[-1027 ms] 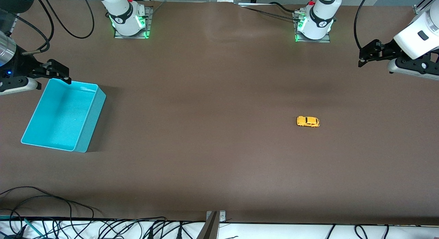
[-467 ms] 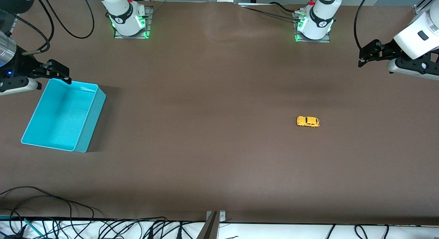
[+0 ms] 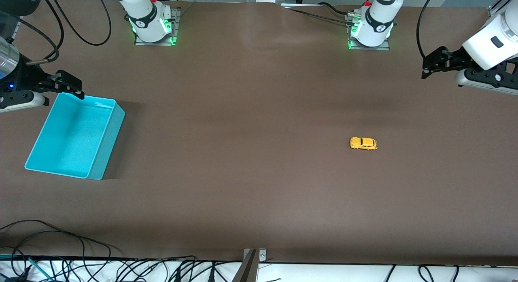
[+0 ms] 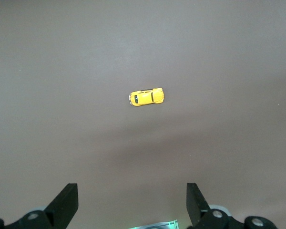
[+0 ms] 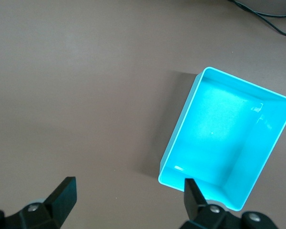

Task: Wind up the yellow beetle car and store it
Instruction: 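Move the left gripper down over the yellow beetle car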

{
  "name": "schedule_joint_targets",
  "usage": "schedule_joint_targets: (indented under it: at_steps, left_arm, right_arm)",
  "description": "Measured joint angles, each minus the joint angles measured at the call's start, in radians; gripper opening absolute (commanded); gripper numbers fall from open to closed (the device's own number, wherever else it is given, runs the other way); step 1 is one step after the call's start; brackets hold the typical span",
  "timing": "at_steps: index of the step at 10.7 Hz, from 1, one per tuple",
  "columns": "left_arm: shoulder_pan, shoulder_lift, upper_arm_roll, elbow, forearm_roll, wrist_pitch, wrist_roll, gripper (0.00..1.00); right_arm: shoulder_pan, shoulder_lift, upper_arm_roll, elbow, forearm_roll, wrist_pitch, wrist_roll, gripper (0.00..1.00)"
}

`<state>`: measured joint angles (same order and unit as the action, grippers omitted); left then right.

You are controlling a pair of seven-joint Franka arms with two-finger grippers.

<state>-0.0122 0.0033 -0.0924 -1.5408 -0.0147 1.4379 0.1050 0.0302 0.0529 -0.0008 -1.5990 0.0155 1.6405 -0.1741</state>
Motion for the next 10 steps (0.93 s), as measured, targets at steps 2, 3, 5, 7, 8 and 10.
schedule_joint_targets:
  at_steps: [2, 3, 5, 7, 8, 10]
  left_arm:
    - [-0.003, 0.012, -0.011, -0.003, 0.000, -0.009, 0.000, 1.00]
    - [-0.006, 0.023, -0.017, -0.004, 0.000, -0.016, 0.000, 1.00]
    - [-0.018, 0.046, -0.023, -0.005, 0.000, -0.026, 0.000, 1.00]
    - [-0.026, 0.086, -0.027, -0.008, 0.000, -0.021, 0.002, 1.00]
    - [-0.035, 0.115, -0.030, -0.010, 0.000, -0.001, 0.002, 1.00]
    - [-0.073, 0.169, -0.033, -0.037, 0.000, 0.057, 0.003, 1.00]
  right_arm:
    - [0.000, 0.000, 0.000, 0.000, 0.000, 0.000, 0.000, 1.00]
    - [0.000, 0.000, 0.000, 0.000, 0.000, 0.000, 0.000, 1.00]
    - [0.000, 0.000, 0.000, 0.000, 0.000, 0.000, 0.000, 1.00]
    - [0.000, 0.000, 0.000, 0.000, 0.000, 0.000, -0.001, 1.00]
    - [0.000, 0.001, 0.000, 0.000, 0.000, -0.001, -0.001, 1.00]
    - [0.000, 0.001, 0.000, 0.000, 0.000, -0.001, -0.001, 1.00]
